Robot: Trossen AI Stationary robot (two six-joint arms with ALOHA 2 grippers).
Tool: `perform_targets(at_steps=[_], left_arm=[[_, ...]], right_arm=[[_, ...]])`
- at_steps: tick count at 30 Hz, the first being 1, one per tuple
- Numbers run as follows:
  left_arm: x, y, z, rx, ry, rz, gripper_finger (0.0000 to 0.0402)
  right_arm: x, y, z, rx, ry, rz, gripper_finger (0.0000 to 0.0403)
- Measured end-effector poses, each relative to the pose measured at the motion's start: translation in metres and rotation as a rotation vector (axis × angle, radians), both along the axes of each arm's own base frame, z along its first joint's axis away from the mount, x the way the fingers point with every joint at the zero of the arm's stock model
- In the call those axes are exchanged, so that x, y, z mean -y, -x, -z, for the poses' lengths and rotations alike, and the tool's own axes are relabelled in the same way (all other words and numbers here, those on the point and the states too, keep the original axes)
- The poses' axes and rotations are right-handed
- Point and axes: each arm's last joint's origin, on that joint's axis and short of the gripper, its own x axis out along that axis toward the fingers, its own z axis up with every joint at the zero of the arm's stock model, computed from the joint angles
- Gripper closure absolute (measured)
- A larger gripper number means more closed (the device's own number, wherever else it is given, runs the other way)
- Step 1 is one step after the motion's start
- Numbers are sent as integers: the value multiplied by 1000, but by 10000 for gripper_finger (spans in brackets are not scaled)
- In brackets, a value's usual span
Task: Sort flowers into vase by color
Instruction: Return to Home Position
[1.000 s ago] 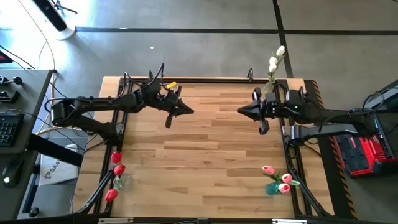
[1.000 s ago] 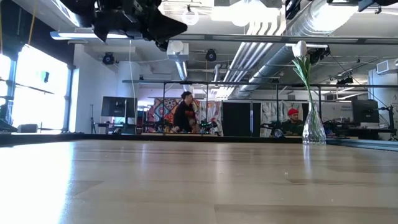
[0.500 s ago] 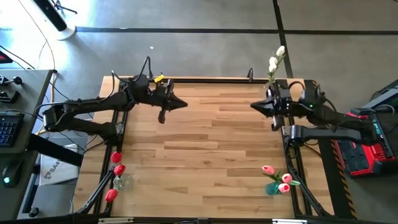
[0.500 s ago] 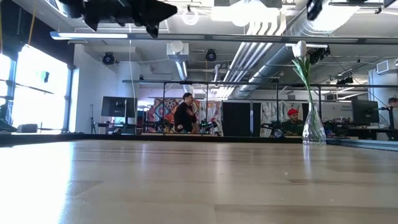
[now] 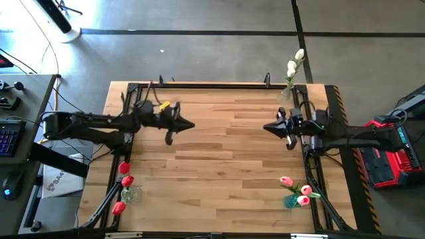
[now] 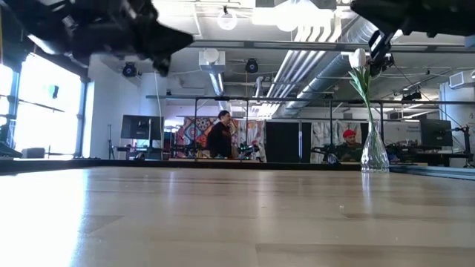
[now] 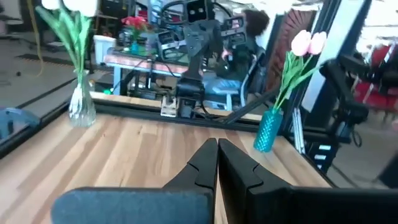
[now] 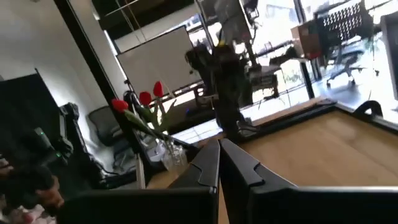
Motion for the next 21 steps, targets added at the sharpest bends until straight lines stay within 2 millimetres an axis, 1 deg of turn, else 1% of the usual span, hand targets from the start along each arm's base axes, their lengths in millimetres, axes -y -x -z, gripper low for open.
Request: perform_targets(at_steps=[3,8,10,12,16,21], left_arm=[[2,16,6,7,36,-39,401],[2,46,-10,41,2,-108,402],[3,59,-12,11,2,-162,402],[6,67,-12,-9,12,-185,402],[15,75,2,-32,65,-186,402],[26,77,25,-53,102,-245,402]], right_arm=[[0,6,1,15,22,22,403],[1,19,-3,53,36,50,403],[1,23,-2,42,34,55,403],[1,26,1,16,31,62,403],[1,26,5,-24,21,65,403],[2,25,5,-31,6,89,403]])
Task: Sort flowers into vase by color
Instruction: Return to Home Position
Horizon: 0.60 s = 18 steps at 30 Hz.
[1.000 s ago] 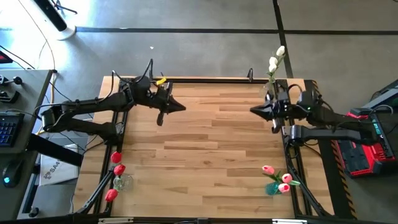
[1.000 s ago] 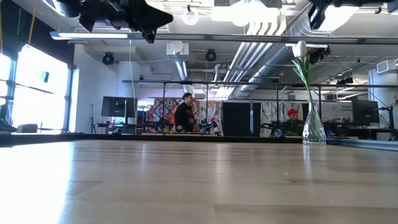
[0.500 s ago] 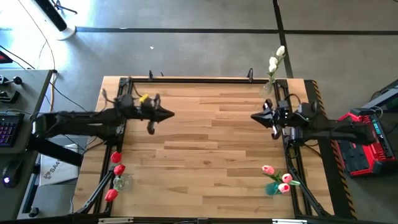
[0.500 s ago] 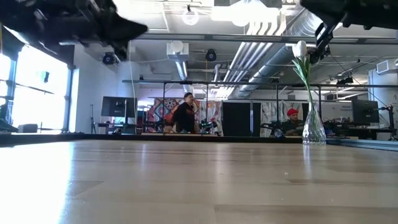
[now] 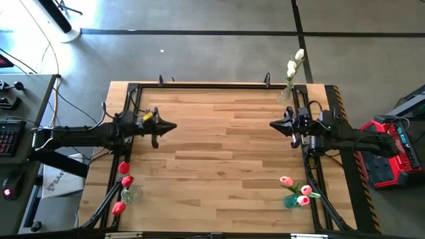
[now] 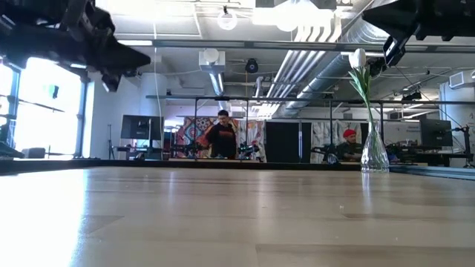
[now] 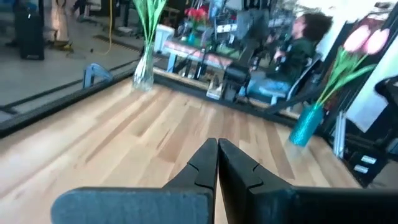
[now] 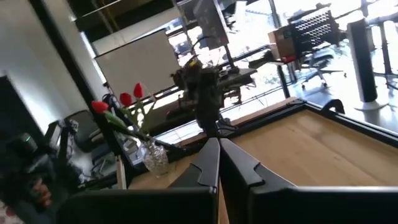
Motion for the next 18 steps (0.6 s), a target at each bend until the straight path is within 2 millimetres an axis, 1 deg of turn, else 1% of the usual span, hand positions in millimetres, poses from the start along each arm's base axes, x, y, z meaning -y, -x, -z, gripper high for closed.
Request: perform_targets(at_steps=[2,4,7,9,13,18], left_arm=[[5,0,6,-15,0,-1,402],[10,0,8,-13,-20,9,402],[14,1,7,-13,-67,10,402],[15,4,4,6,-98,2,402],[15,14,3,2,-113,3,402],[16,30,5,-13,-109,19,402]], right_arm=[[1,-1,1,-6,-16,12,403],[1,-3,1,-12,-29,12,403],[1,-6,2,-16,-41,11,403],[1,-6,-1,13,-36,10,403],[1,-3,-9,94,5,6,403],[-1,2,-9,93,36,-18,403]])
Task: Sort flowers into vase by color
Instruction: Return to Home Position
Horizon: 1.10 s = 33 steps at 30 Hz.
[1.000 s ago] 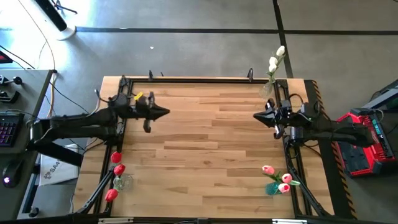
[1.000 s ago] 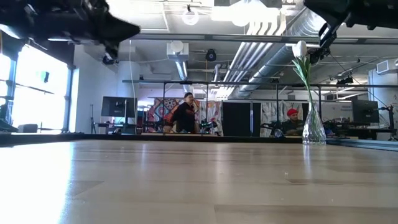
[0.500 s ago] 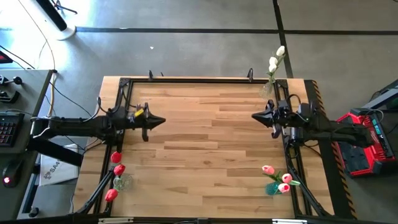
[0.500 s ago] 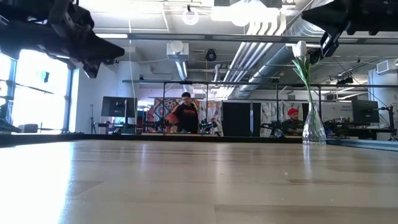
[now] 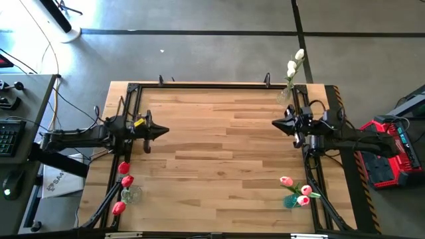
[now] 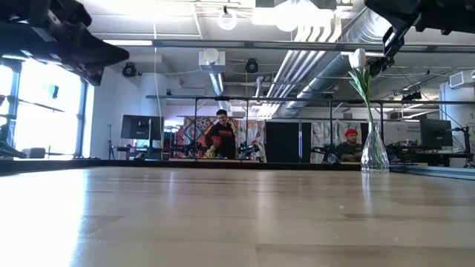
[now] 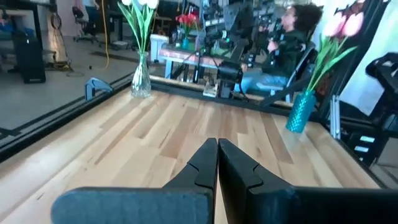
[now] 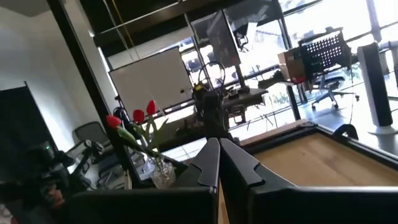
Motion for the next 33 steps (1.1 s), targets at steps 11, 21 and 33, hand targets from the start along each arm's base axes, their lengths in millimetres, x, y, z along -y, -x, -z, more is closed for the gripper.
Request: perform_targets(at_steps=[11,21,33], left_arm=[[1,21,-1,50,-29,-44,402],[1,16,14,58,-12,-20,402],[0,16,15,51,-32,-52,402]], right_arm=[[0,1,5,-49,17,13,403],[-5,-11,37,-30,-51,15,403],[-9,8,43,-21,-13,56,403]])
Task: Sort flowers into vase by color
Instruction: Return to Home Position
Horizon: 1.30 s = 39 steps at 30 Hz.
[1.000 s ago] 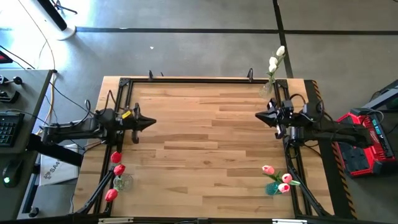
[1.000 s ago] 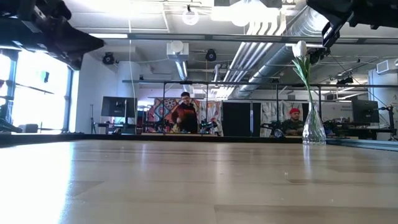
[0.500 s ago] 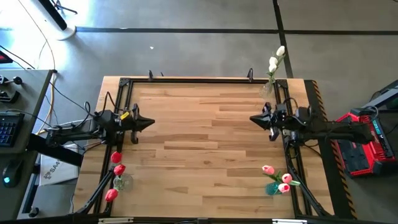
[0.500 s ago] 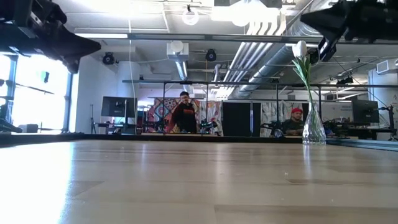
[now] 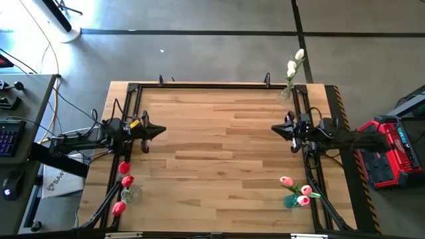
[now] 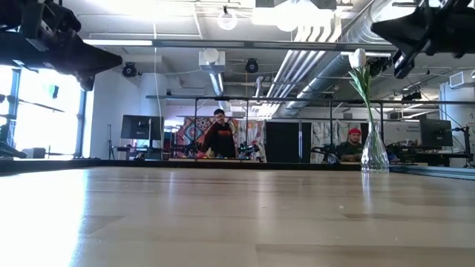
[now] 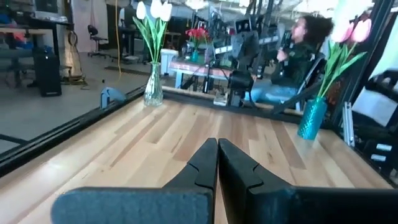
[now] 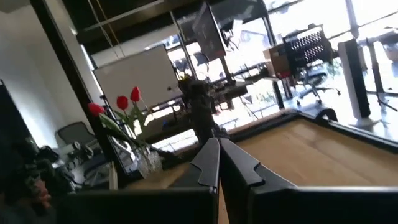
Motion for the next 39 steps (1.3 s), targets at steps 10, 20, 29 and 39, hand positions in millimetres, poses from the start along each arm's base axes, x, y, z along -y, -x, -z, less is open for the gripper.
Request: perform_targets(at_steps=[10,20,29,39], left_arm=[[0,1,-7,41,-35,-1,402],[1,0,2,-34,-36,31,402],[2,-5,14,21,-16,74,402],[1,-5,13,26,12,66,401]], right_arm=[[2,11,2,5,15,76,403],[2,1,35,29,-81,60,403],[1,0,39,-11,-90,25,403],[1,-1,47,-84,-155,6,403]])
